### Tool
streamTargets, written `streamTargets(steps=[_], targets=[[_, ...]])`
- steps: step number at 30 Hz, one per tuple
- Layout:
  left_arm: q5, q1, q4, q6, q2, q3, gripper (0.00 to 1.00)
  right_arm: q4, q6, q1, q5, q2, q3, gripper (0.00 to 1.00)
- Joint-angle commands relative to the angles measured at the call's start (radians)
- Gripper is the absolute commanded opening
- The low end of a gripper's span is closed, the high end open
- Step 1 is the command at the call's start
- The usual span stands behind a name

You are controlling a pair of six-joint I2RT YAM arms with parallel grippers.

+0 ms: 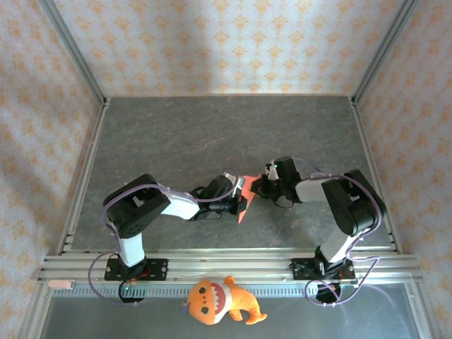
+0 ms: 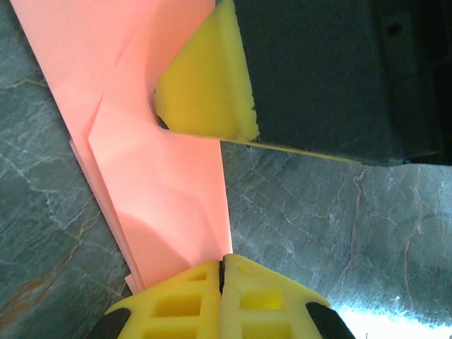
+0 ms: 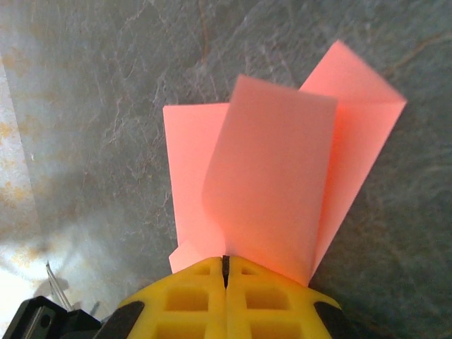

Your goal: Fold a paper plane with a square sheet of paper (pick it up from the middle)

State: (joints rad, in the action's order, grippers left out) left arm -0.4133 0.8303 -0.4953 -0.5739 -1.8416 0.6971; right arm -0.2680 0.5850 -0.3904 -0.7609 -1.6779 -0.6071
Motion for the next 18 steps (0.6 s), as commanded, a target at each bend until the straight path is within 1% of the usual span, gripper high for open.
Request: streamTargets(steps=[1, 9, 13, 16, 18], targets=[[0.045, 0.0, 0.317, 0.029, -0.12, -0.089, 0.0, 0.029, -0.048, 0.044, 0.134, -0.033, -0.036, 0.0], [0.052, 0.0, 0.324, 0.029, -0.079, -0.1, 0.0, 0.041, -0.053, 0.052, 0.142, -0.057, -0.054, 0.0], [0.05, 0.0, 0.355, 0.029, 0.01, -0.074, 0.0, 0.048, -0.046, 0.047, 0.128, -0.045, -0.016, 0.0], [0.043, 0.002, 0.384, 0.012, 0.08, -0.02, 0.0, 0.046, -0.041, 0.03, 0.123, -0.022, 0.018, 0.0], [0.015, 0.002, 0.372, -0.005, 0.12, 0.022, 0.0, 0.034, -0.021, 0.016, 0.13, -0.013, 0.038, 0.0]])
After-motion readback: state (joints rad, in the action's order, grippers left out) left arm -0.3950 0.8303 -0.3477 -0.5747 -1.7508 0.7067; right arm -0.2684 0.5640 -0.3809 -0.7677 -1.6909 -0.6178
